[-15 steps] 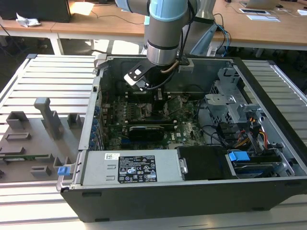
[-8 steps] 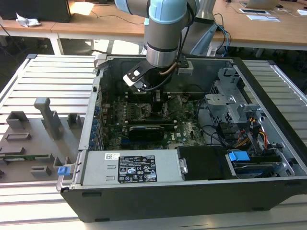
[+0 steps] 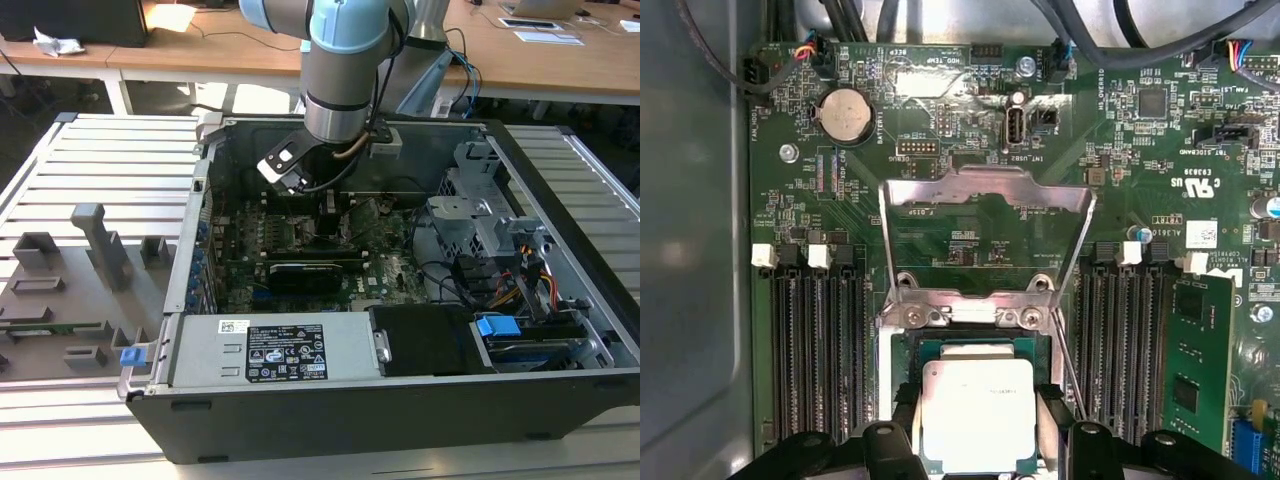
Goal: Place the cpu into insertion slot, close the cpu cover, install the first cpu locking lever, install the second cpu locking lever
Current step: 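Place the cpu into insertion slot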
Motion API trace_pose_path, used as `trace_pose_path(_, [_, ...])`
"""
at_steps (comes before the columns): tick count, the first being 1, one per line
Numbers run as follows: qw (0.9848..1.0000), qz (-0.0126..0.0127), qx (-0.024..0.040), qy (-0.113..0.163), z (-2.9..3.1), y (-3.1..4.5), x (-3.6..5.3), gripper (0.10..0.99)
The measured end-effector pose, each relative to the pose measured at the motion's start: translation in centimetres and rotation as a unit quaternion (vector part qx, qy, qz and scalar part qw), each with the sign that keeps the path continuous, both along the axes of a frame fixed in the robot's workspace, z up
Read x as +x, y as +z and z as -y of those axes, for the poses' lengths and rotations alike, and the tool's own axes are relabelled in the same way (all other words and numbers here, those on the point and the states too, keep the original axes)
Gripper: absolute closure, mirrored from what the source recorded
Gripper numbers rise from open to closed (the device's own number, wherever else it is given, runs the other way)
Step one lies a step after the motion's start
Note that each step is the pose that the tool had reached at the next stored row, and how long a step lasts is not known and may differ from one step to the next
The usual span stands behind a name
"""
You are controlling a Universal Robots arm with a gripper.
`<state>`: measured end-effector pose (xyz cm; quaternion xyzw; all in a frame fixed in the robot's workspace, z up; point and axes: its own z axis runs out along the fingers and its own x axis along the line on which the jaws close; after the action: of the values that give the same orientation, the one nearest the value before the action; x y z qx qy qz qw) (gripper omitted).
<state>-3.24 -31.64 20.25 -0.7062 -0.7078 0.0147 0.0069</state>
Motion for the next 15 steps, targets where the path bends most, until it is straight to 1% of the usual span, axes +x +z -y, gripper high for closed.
trace_pose_path(4, [1.0,-0.0001,-0.0001,0.0,-0.16,-0.14,0.05,0.545])
trace_pose_path(12, [1.0,0.0001,0.0002,0.0,-0.18,-0.31,0.06,0.545])
trace_pose_path(13, [1.0,0.0001,0.0002,0.0,-0.18,-0.32,0.06,0.533])
trace_pose_path(14, [1.0,0.0,0.0,0.0,-0.17,-0.3,0.06,0.475])
trace_pose_path(15, [1.0,0.0,-0.0015,-0.001,-0.18,-0.12,0.06,0.408])
